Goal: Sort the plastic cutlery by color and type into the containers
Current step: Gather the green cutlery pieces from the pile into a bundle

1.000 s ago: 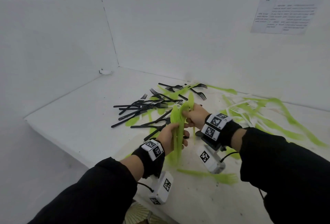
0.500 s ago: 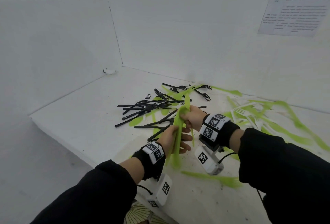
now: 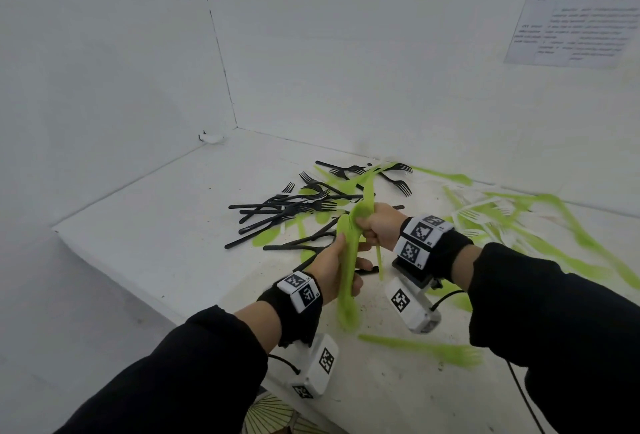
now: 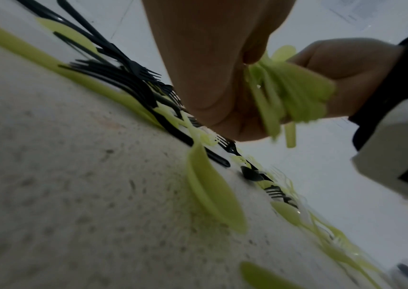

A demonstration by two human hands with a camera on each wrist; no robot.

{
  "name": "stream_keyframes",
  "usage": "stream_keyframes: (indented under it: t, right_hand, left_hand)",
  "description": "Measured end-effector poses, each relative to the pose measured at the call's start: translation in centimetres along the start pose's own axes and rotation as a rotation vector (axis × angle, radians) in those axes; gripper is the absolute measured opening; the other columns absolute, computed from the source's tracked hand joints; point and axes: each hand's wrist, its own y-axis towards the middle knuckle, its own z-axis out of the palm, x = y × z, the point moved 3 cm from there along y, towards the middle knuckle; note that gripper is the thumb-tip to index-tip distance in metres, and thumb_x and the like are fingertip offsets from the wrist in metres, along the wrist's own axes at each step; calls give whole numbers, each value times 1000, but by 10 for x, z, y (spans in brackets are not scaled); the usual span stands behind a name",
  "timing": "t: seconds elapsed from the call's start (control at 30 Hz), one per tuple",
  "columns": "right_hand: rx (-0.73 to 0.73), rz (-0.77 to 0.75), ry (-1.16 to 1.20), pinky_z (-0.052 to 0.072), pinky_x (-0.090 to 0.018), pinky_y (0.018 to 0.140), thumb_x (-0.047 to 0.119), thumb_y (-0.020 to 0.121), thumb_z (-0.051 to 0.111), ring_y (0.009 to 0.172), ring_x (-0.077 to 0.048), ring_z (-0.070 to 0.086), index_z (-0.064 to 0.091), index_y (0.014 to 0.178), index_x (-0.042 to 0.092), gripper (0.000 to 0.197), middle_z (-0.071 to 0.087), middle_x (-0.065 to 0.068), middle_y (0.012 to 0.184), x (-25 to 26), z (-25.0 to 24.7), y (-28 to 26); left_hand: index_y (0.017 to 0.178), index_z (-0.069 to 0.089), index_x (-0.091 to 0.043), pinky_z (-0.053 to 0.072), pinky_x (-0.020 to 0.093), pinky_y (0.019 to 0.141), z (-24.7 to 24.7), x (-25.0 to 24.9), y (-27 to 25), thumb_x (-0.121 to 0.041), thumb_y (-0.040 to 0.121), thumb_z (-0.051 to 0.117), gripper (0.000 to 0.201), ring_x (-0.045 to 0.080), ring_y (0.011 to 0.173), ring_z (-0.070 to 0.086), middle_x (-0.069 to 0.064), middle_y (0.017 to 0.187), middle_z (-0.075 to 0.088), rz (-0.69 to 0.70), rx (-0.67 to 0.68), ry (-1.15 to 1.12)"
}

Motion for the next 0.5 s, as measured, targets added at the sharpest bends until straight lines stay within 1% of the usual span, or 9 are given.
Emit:
stream_keyframes:
  t: [0.07, 0.13, 0.17, 0.23, 0.3, 0.33, 0.43, 0.47, 0.5]
  right_hand:
    - [-21, -36, -41, 32, -20, 38, -2, 94, 42, 48, -12, 34, 48, 73, 13, 26, 40, -4, 60, -1, 6, -1]
    - [-65, -33, -139, 39, -25, 48, 6, 91, 49, 53, -14, 44, 49, 76, 19, 20, 48, -1, 66, -1, 12, -3]
    - [-96, -33, -185, 42, -27, 52, 9, 90, 51, 57, -15, 47, 48, 79, 21, 17, 50, -1, 69, 0, 13, -4]
    - [-198, 4, -141, 38, -27, 49, 12, 89, 47, 60, -15, 44, 45, 91, 17, 7, 46, -1, 76, 2, 16, -5]
    - [-254, 46, -110, 33, -27, 46, 13, 91, 39, 59, -14, 38, 45, 102, 12, 12, 40, -3, 78, 1, 18, -5]
    - [-227, 66, -129, 33, -27, 47, 12, 94, 35, 58, -14, 37, 47, 100, 10, 13, 38, -3, 74, 0, 21, -5]
    - [-171, 67, -59, 38, -26, 48, 3, 96, 33, 51, -14, 38, 48, 72, 8, 29, 39, -4, 62, -6, 29, -5]
    - [-170, 46, -28, 41, -26, 51, 2, 95, 37, 50, -14, 40, 51, 71, 8, 29, 43, -4, 60, -8, 32, -6]
    - [-177, 14, -28, 44, -29, 56, 4, 93, 42, 51, -14, 44, 58, 78, 7, 22, 47, -3, 61, -10, 34, -6]
  left_hand:
    - [101, 51, -10, 30, 14, 42, 1, 1, 2, -57, 97, 18, 57, 14, 32, 35, -1, 45, 45, -1, -1, 30]
    - [100, 48, -11, 28, 13, 42, 1, 3, 4, -55, 97, 28, 49, 12, 32, 29, -4, 43, 34, 5, -14, 60]
    - [96, 48, -11, 27, 13, 41, 0, 5, 6, -52, 98, 32, 44, 11, 32, 28, -4, 43, 31, 13, -31, 63]
    - [84, 43, -12, 27, 12, 40, -5, 5, 8, -46, 98, 37, 37, 10, 31, 28, -5, 42, 31, 52, -87, 31]
    - [73, 37, -14, 28, 13, 38, -11, 2, 10, -44, 97, 41, 38, 10, 30, 29, -5, 41, 33, 102, -154, -38]
    - [72, 37, -14, 27, 13, 38, -13, -1, 11, -45, 97, 40, 40, 10, 29, 29, -5, 42, 33, 118, -177, -69]
    - [77, 39, -14, 27, 14, 38, -16, -7, 12, -51, 98, 30, 43, 11, 30, 29, -3, 48, 32, 128, -190, -75]
    - [78, 40, -14, 27, 14, 37, -16, -8, 12, -50, 99, 27, 44, 11, 31, 29, -1, 52, 32, 132, -186, -53]
    - [78, 42, -13, 28, 15, 37, -16, -8, 12, -49, 100, 26, 45, 11, 31, 31, 0, 55, 32, 143, -182, -34]
